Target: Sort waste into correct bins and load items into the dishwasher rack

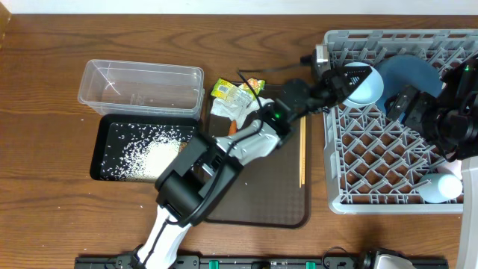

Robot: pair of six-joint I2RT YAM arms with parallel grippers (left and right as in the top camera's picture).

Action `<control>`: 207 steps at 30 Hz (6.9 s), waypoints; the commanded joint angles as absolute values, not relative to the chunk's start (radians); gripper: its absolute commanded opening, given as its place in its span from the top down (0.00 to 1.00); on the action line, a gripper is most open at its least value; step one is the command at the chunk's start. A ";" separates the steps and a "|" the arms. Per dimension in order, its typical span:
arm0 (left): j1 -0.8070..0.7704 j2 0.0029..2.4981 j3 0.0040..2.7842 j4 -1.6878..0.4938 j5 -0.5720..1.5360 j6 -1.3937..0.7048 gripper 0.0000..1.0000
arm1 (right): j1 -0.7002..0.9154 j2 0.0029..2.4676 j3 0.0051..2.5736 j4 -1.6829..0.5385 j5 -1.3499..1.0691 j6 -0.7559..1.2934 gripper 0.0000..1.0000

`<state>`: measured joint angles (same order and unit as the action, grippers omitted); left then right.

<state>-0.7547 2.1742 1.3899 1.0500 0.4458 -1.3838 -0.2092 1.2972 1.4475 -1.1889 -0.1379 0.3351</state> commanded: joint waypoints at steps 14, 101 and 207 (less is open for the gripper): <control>-0.406 1.735 1.413 0.080 0.607 -0.507 0.50 | -0.184 1.472 1.449 -1.126 -0.201 0.310 0.22; 0.089 1.293 1.411 -1.098 0.051 -0.131 0.02 | 0.250 1.557 1.460 -0.920 0.418 0.356 0.43; 0.089 1.293 1.411 -1.098 0.051 -0.131 0.02 | 0.365 1.867 1.459 -1.089 1.452 0.297 0.99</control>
<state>0.0841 1.2987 1.4117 -1.0962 0.0669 -0.1486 0.3580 1.8938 1.4593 -1.0889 1.4017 0.3256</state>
